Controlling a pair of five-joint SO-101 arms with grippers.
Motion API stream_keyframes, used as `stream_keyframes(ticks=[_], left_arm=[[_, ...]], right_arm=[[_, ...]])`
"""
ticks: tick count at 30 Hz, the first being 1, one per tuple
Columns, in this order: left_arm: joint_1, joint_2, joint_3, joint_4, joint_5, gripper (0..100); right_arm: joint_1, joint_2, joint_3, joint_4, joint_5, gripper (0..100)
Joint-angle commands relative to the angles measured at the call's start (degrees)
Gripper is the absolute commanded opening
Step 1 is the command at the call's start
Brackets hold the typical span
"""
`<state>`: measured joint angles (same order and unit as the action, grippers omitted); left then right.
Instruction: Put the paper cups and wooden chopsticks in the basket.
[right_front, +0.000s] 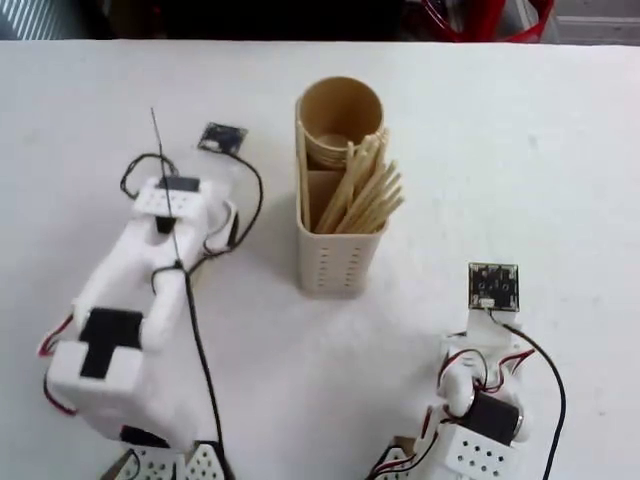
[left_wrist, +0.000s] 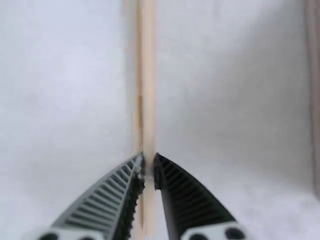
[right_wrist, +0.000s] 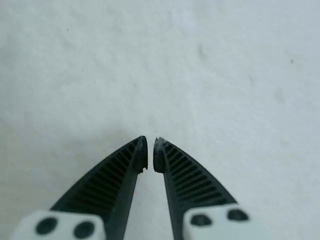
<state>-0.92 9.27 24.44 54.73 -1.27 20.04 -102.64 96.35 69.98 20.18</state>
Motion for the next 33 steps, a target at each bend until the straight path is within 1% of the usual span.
stream_keyframes(ticks=[1, 4, 10, 16, 18, 21, 30, 33], left_arm=[[-0.6, -10.1, 5.1, -4.5, 1.6, 2], [-0.5, -10.7, 6.3, -6.0, 1.6, 2], [0.6, -10.7, 6.7, -6.0, 1.3, 2], [4.3, -10.5, 7.2, -5.6, 1.2, 2], [4.2, -10.5, 7.6, -6.0, 1.2, 3], [4.2, -10.5, 7.6, -6.1, 1.2, 8], [4.3, -10.6, 7.5, -6.2, 1.1, 8], [4.1, -10.6, 8.0, -10.5, 1.1, 8]], right_arm=[[0.6, -0.6, 0.5, -0.6, -0.4, 3.6], [0.6, -0.6, 0.5, -0.6, -0.4, 3.6], [0.6, -0.6, 0.5, -0.6, -0.4, 3.6], [0.6, -0.6, 0.5, -0.6, -0.4, 3.6], [0.6, -0.6, 0.5, -0.6, -0.4, 3.6], [0.6, -0.6, 0.5, -0.6, -0.4, 3.6], [0.6, -0.6, 0.5, -0.6, -0.4, 3.6], [0.6, -0.6, 0.5, -0.6, -0.4, 3.6]])
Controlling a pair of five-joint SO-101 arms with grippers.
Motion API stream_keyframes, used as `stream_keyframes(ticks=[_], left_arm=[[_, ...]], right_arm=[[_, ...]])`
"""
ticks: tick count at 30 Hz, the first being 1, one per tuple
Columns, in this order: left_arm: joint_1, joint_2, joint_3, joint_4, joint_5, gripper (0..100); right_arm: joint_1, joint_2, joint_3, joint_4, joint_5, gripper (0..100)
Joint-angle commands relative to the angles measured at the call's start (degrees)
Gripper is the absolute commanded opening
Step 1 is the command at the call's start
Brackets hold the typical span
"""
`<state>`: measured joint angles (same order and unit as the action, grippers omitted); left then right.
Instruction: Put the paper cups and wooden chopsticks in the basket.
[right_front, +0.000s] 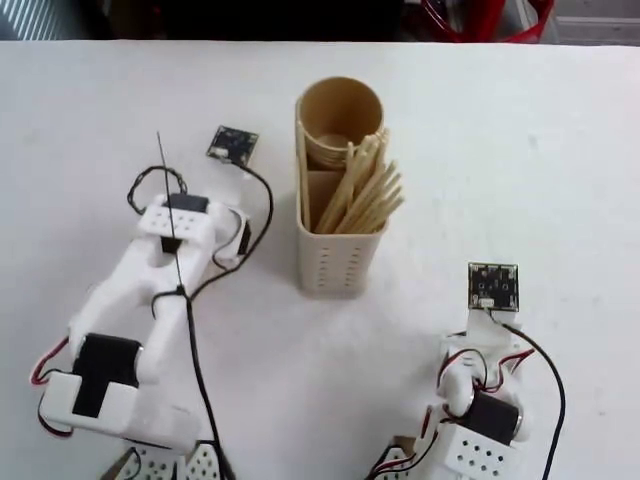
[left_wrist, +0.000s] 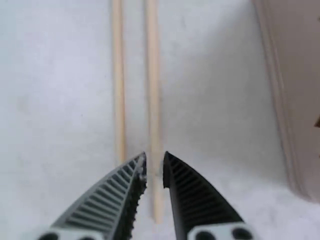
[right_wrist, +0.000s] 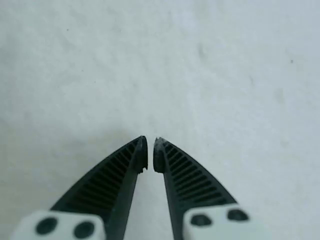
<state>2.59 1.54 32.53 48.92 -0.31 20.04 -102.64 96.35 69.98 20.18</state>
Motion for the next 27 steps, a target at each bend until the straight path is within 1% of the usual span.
stream_keyframes(ticks=[1, 3, 5, 6, 8, 10, 12, 20, 23, 27], left_arm=[[0.6, -2.8, -0.1, -6.2, 0.1, 8], [0.7, -2.2, -0.2, -8.7, 0.1, 9], [1.0, -0.2, -1.1, -11.3, 0.1, 13], [1.0, 1.2, -1.9, -11.9, 0.1, 14], [1.1, 4.6, -4.6, -11.3, -2.4, 14], [1.1, 8.5, -8.0, -9.2, -4.4, 13], [1.1, 12.2, -11.7, -6.6, -3.8, 12], [0.7, 22.4, -26.5, 9.1, -3.5, 8], [0.7, 23.6, -28.3, 12.1, -3.7, 2], [0.6, 23.4, -28.3, 13.5, -3.5, 2]], right_arm=[[0.6, -0.6, 0.5, -0.6, -0.4, 3.6], [0.6, -0.6, 0.5, -0.6, -0.4, 3.6], [0.6, -0.6, 0.5, -0.6, -0.4, 3.6], [0.6, -0.6, 0.5, -0.6, -0.4, 3.6], [0.6, -0.6, 0.5, -0.6, -0.4, 3.6], [0.6, -0.6, 0.5, -0.6, -0.4, 3.6], [0.6, -0.6, 0.5, -0.6, -0.4, 3.6], [0.6, -0.6, 0.5, -0.6, -0.4, 3.6], [0.6, -0.6, 0.5, -0.6, -0.4, 3.6], [0.6, -0.6, 0.5, -0.6, -0.4, 3.6]])
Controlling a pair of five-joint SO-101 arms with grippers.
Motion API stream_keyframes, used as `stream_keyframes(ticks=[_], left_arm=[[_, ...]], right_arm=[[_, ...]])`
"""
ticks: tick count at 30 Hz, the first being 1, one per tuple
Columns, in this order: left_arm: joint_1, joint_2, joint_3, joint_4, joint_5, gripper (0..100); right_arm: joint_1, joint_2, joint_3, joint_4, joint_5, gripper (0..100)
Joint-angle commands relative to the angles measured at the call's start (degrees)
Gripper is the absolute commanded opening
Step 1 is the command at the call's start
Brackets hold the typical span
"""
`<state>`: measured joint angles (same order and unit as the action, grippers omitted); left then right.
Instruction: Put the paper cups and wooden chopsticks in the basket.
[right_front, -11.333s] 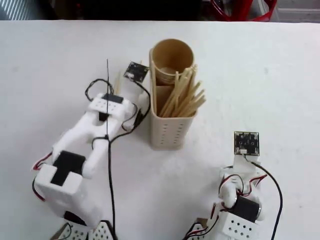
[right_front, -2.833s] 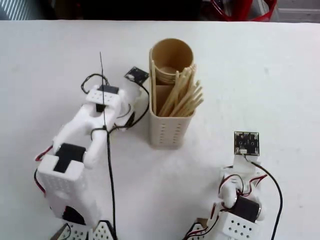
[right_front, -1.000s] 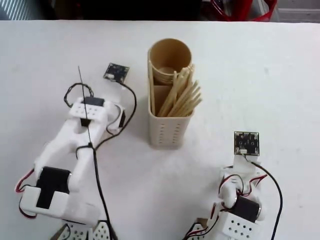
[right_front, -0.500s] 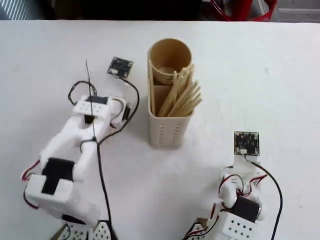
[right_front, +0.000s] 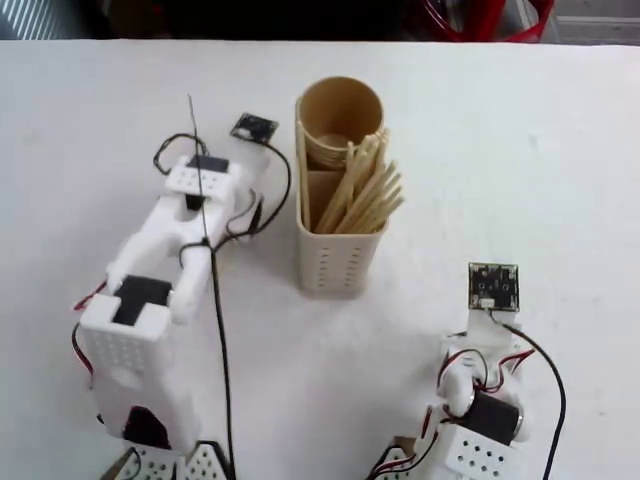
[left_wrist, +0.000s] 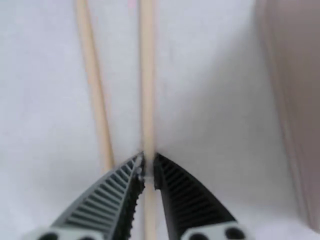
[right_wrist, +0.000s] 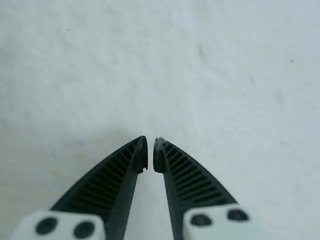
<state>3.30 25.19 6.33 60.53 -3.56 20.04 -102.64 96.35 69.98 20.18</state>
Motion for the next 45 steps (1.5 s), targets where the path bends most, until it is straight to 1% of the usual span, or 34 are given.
stream_keyframes(ticks=[1, 4, 7, 12, 15, 18, 22, 25, 27, 30, 33, 38, 41, 45], left_arm=[[-0.1, -0.7, -2.2, 2.5, -0.3, 2], [-0.1, -5.9, -0.4, 2.5, -0.3, 2], [0.2, -16.1, 4.4, 2.3, -0.3, 2], [0.4, -40.7, 12.9, 1.9, -0.3, 2], [0.9, -55.4, 13.4, 2.3, -0.5, 2], [4.8, -67.9, 12.8, -0.1, -1.5, 2], [16.1, -77.3, 12.7, -6.3, -6.5, 2], [24.5, -79.0, 12.7, -11.7, -7.4, 2], [28.9, -78.5, 13.2, -15.0, -7.4, 2], [33.5, -76.7, 13.6, -17.6, -7.6, 2], [34.8, -74.1, 15.3, -22.0, -7.6, 2], [33.7, -70.0, 18.8, -30.9, -7.6, 2], [33.5, -69.1, 20.8, -33.7, -7.5, 2], [33.5, -69.1, 22.7, -34.0, -7.5, 4]], right_arm=[[0.6, -0.6, 0.5, -0.6, -0.4, 3.6], [0.6, -0.6, 0.5, -0.6, -0.4, 3.6], [0.6, -0.6, 0.5, -0.6, -0.4, 3.6], [0.6, -0.6, 0.5, -0.6, -0.4, 3.6], [0.6, -0.6, 0.5, -0.6, -0.4, 3.6], [0.6, -0.6, 0.5, -0.6, -0.4, 3.6], [0.6, -0.6, 0.5, -0.6, -0.4, 3.6], [0.6, -0.6, 0.5, -0.6, -0.4, 3.6], [0.6, -0.6, 0.5, -0.6, -0.4, 3.6], [0.6, -0.6, 0.5, -0.6, -0.4, 3.6], [0.6, -0.6, 0.5, -0.6, -0.4, 3.6], [0.6, -0.6, 0.5, -0.6, -0.4, 3.6], [0.6, -0.6, 0.5, -0.6, -0.4, 3.6], [0.6, -0.6, 0.5, -0.6, -0.4, 3.6]])
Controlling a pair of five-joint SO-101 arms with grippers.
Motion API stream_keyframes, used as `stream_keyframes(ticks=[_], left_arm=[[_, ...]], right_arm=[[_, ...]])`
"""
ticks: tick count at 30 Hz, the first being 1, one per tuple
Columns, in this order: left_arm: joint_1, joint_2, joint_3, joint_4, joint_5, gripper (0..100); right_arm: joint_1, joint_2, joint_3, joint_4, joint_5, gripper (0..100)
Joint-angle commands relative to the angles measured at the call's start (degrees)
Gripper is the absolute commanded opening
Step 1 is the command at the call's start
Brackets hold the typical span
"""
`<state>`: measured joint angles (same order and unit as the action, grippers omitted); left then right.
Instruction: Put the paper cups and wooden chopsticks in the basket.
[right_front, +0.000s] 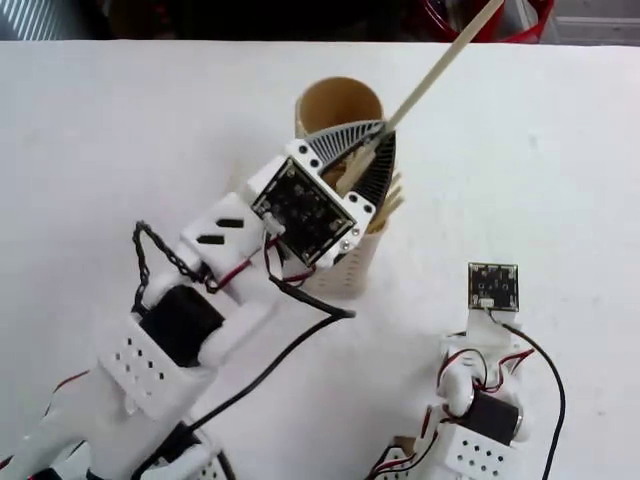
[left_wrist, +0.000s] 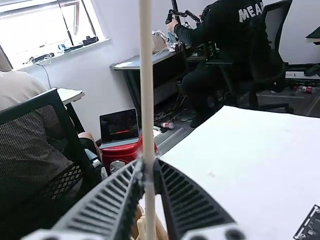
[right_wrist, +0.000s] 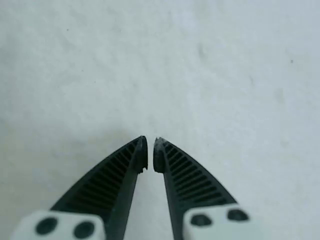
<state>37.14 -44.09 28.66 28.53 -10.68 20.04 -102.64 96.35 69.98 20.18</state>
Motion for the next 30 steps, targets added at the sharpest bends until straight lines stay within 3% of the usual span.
stream_keyframes(ticks=[1, 13, 19, 21, 25, 30], left_arm=[[-0.5, 0.1, 0.5, -2.0, -0.3, 6], [-8.9, 0.1, 0.6, 0.1, 0.0, 7], [-24.9, 0.9, 2.0, 13.5, 0.0, 7], [-30.9, 2.5, 5.5, 13.9, 0.0, 7], [-39.3, 11.2, 12.9, 5.6, 0.1, 8], [-40.6, 32.1, 8.7, 4.7, -0.4, 8]], right_arm=[[0.6, -0.6, 0.5, -0.6, -0.4, 3.6], [0.6, -0.6, 0.5, -0.6, -0.4, 3.6], [0.6, -0.6, 0.5, -0.6, -0.4, 3.6], [0.6, -0.6, 0.5, -0.6, -0.4, 3.6], [0.6, -0.6, 0.5, -0.6, -0.4, 3.6], [0.6, -0.6, 0.5, -0.6, -0.4, 3.6]])
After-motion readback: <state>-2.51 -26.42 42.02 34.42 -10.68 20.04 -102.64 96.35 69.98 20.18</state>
